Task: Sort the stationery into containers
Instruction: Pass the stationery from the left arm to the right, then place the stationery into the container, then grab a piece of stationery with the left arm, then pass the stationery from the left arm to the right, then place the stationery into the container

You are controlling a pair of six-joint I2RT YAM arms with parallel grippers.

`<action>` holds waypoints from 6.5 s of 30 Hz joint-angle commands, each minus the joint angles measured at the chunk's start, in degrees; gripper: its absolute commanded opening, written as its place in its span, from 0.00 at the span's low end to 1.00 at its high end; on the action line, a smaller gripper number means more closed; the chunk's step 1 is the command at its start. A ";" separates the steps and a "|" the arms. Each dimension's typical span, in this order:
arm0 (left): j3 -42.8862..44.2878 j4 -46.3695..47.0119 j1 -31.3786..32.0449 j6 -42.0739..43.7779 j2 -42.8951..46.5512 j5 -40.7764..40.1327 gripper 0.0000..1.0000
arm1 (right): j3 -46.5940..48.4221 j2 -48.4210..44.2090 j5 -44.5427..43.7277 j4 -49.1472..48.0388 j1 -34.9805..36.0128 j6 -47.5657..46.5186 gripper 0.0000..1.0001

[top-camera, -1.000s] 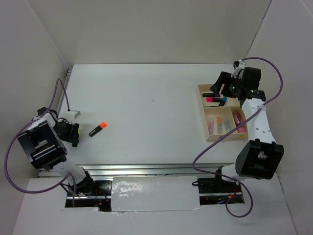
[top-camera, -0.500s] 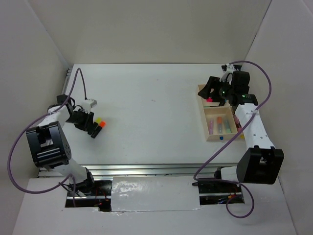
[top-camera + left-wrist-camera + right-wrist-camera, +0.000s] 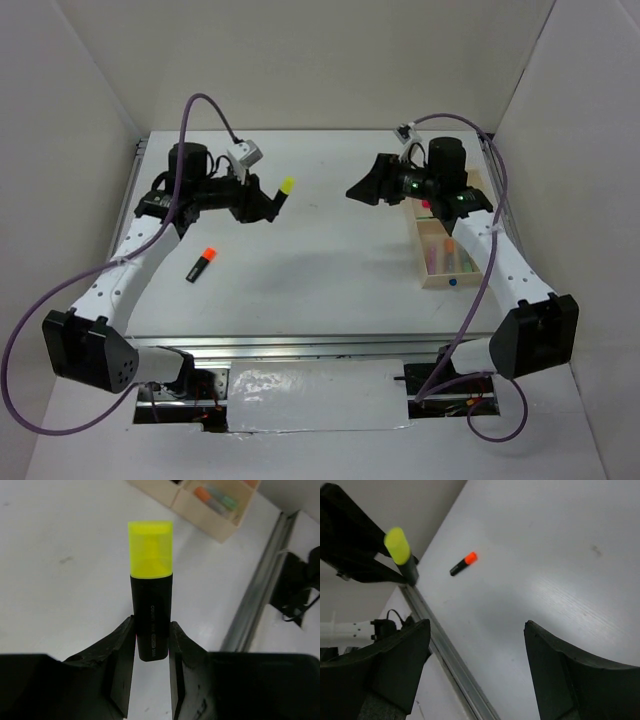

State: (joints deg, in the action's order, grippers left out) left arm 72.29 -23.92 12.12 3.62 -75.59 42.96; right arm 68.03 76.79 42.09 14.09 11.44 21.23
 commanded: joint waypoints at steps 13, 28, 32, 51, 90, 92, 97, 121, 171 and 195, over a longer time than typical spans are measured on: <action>9.18 8.54 12.93 -14.78 -6.50 0.90 0.00 | 14.15 9.60 -3.85 -7.32 13.08 6.80 0.74; 6.30 4.85 5.73 -14.96 -4.83 -9.47 0.68 | 8.00 7.14 -3.59 -9.17 2.47 8.92 0.00; 2.69 0.64 2.48 -5.41 -2.28 -15.44 0.93 | 6.94 6.88 -4.64 -7.67 -5.80 4.70 0.00; -9.01 -6.57 -16.86 12.72 -8.60 -29.42 0.99 | 22.05 32.09 -19.23 -1.70 -28.23 -6.90 0.18; -17.54 -3.15 -20.83 22.31 -22.14 -29.69 0.40 | 2.64 3.19 -3.24 6.57 -23.66 -8.05 0.61; -16.05 -3.76 -19.51 21.70 -23.10 -28.47 0.23 | 2.20 3.01 -3.15 6.57 -22.09 -7.70 0.60; -9.64 -8.24 -17.13 18.19 -21.53 -19.60 0.02 | 0.88 1.87 -2.45 4.73 -18.31 -5.25 0.61; -2.60 7.58 11.77 -17.07 -2.72 -9.82 0.00 | 12.65 14.96 3.01 -1.87 12.90 7.25 0.72; 0.13 -9.12 -7.98 -8.63 -7.37 -26.44 0.99 | 31.27 39.21 -18.62 12.36 -27.35 -13.41 0.48; -19.90 -5.88 -16.07 -1.95 12.05 -34.17 0.99 | -15.12 -25.03 -20.64 11.23 -29.02 -38.20 0.85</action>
State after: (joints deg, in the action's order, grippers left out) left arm 55.02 -31.79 -3.81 -1.08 -66.41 11.07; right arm 58.76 55.29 22.85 27.83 -16.84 -12.32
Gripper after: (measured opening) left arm 0.993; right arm 0.843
